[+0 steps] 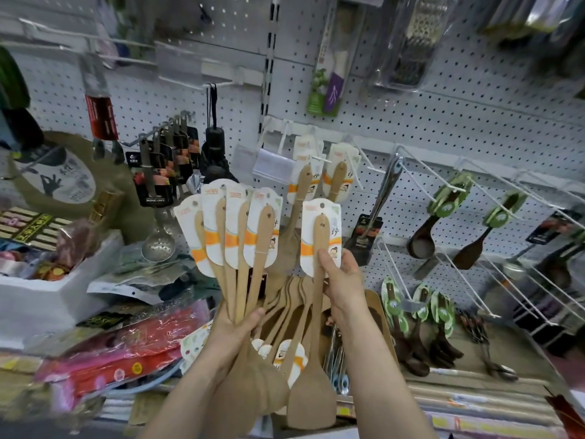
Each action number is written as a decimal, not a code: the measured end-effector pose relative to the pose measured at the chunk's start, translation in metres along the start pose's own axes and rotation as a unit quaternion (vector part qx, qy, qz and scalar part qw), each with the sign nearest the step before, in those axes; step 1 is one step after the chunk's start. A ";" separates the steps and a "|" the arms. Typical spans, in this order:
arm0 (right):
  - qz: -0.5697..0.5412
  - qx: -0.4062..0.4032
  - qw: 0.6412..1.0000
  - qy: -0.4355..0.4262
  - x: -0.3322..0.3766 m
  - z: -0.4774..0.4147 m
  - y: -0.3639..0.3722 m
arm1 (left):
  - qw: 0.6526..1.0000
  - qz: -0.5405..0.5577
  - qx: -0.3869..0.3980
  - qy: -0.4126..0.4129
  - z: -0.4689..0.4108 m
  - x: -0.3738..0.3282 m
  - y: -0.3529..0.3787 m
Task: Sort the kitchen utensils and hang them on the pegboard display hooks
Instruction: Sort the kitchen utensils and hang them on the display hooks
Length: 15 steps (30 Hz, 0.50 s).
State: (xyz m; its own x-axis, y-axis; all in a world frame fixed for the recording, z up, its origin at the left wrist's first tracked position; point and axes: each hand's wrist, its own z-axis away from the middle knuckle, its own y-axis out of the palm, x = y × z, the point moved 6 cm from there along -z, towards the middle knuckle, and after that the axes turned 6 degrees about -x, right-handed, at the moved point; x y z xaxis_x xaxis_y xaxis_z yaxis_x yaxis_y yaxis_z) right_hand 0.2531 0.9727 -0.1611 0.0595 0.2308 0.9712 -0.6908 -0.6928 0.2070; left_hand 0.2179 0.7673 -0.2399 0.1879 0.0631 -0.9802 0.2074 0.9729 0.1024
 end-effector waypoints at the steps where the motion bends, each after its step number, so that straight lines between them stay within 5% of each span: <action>1: 0.006 -0.001 1.000 -0.007 0.000 -0.003 -0.001 | 1.000 0.000 -0.002 0.000 -0.003 0.000 0.000; 15: 0.042 0.045 0.993 -0.105 0.023 -0.036 0.031 | 0.999 -0.035 -0.027 0.013 -0.029 -0.025 -0.008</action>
State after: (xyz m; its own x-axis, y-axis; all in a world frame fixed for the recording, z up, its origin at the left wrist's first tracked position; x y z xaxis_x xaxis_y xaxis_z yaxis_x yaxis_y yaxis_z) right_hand 0.2069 0.9814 -0.1371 0.1597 0.0298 0.9867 -0.6331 -0.7638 0.1255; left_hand 0.1836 0.7640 -0.2217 0.1503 -0.0008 -0.9886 0.1671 0.9856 0.0246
